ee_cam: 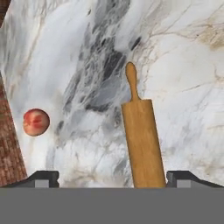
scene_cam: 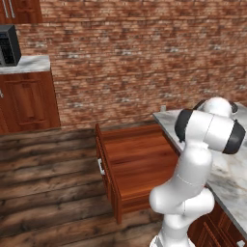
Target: Pick the rolling pin from the drawer and place it on the counter.
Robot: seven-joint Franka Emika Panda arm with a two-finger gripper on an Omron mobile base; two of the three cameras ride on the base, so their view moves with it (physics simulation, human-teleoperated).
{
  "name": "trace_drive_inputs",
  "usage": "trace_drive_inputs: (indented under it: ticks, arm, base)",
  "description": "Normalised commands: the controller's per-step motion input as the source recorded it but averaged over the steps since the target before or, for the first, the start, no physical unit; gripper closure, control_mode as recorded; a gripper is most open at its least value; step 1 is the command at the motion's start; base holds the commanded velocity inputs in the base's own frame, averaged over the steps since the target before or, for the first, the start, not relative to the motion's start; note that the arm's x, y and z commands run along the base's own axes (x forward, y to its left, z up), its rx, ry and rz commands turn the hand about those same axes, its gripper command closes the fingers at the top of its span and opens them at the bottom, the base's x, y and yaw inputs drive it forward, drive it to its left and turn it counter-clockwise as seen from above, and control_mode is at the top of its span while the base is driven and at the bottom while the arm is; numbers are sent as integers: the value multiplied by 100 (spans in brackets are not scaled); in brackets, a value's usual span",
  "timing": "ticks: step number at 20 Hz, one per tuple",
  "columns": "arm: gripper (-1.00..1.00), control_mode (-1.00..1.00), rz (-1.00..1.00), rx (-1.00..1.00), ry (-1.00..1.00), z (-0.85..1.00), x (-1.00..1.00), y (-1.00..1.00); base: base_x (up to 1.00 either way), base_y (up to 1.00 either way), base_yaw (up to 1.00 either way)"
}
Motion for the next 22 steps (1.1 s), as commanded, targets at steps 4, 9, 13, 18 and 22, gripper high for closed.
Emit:
trace_drive_inputs:
  ticks: [4, 9, 13, 18, 22]
  arm:
    - [-100, -100, 32, 0, -7, 100, -62, 36]
    - [-100, -100, 55, -17, 9, 100, -29, 88]
    - [-100, -100, 61, -43, 30, 100, -42, 100]
    - [-100, -100, 53, -45, 28, 75, -44, 100]
    - [-100, -100, 43, -45, 6, 16, -47, 100]
  base:
    - [0, 0, 0]
    - [0, 0, 0]
    - [0, 0, 0]
    - [0, 0, 0]
    - [0, 0, 0]
